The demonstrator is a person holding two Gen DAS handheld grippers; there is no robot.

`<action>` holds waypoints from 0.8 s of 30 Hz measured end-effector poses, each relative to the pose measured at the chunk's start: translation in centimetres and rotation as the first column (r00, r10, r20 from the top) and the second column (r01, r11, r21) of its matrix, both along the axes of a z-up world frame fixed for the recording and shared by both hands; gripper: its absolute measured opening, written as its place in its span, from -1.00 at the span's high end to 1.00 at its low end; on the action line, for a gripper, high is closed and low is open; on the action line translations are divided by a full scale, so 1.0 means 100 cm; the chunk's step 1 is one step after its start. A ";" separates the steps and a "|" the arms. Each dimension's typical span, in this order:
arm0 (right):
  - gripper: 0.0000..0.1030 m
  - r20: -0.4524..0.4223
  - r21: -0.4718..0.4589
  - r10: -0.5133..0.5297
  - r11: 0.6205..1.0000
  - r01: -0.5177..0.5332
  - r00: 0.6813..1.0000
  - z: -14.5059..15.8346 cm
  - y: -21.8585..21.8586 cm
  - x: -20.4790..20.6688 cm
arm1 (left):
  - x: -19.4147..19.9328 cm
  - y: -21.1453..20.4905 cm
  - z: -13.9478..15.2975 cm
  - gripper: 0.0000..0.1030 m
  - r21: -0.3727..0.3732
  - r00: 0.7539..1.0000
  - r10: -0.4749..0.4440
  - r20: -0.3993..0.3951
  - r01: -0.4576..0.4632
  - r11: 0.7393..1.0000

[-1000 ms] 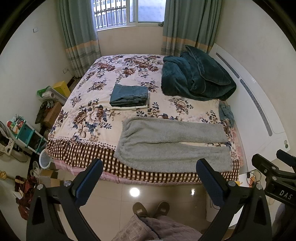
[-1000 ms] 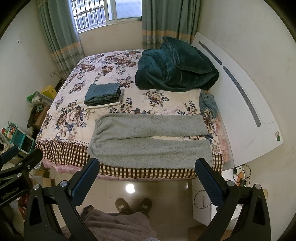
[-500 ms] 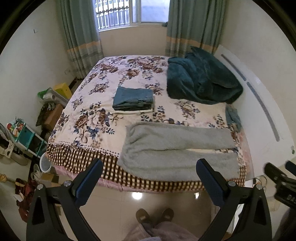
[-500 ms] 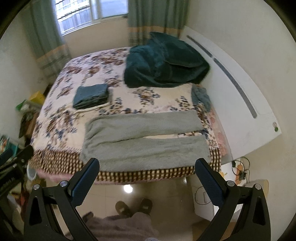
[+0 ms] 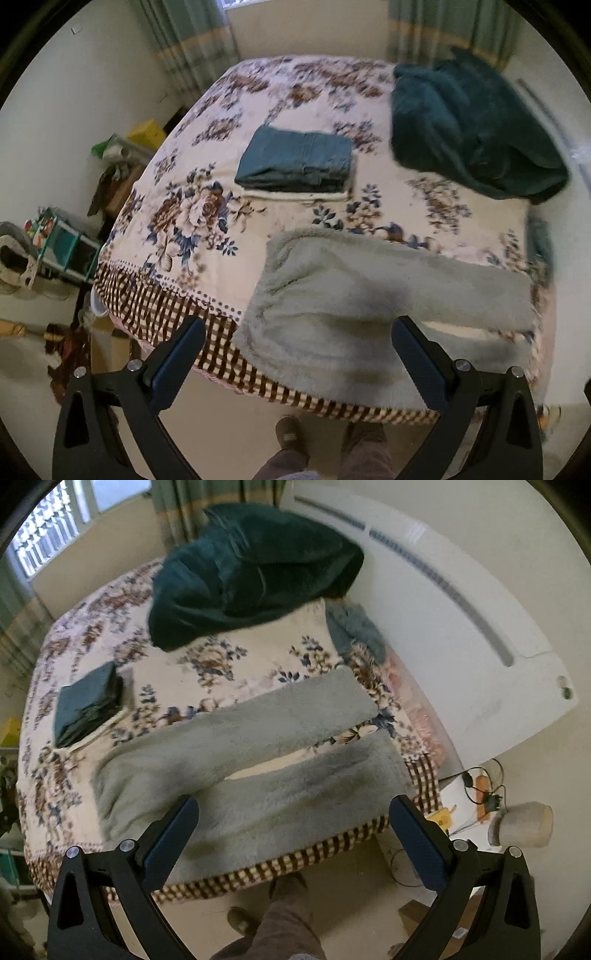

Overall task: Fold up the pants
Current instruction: 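Lower both tools to the grey pants leg ends and close both grippers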

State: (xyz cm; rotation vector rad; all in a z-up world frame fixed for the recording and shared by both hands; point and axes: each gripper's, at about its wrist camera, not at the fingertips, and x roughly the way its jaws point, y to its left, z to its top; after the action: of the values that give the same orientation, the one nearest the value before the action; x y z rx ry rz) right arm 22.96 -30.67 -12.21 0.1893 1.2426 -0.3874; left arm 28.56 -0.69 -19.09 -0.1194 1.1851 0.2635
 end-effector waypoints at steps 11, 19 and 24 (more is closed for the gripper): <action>-1.00 -0.212 0.054 -0.054 0.996 0.067 0.976 -0.222 -0.122 0.190 | 0.128 -0.021 -0.203 -1.00 0.036 0.923 0.220 -0.317 -0.220 0.975; -1.00 -0.296 0.084 -0.241 0.957 0.277 0.924 -0.367 -0.193 0.274 | 0.207 0.007 -0.329 -1.00 -0.004 0.806 0.404 -0.433 -0.450 0.893; -1.00 -0.317 0.077 -0.338 0.922 0.379 0.886 -0.429 -0.212 0.310 | 0.240 0.033 -0.376 -1.00 -0.021 0.716 0.520 -0.465 -0.596 0.803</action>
State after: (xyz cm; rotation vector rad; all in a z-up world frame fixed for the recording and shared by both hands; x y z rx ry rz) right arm 53.95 -51.83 -55.09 0.4993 1.5382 -0.6717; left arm 52.60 2.66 -56.68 -0.6096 1.6087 0.7624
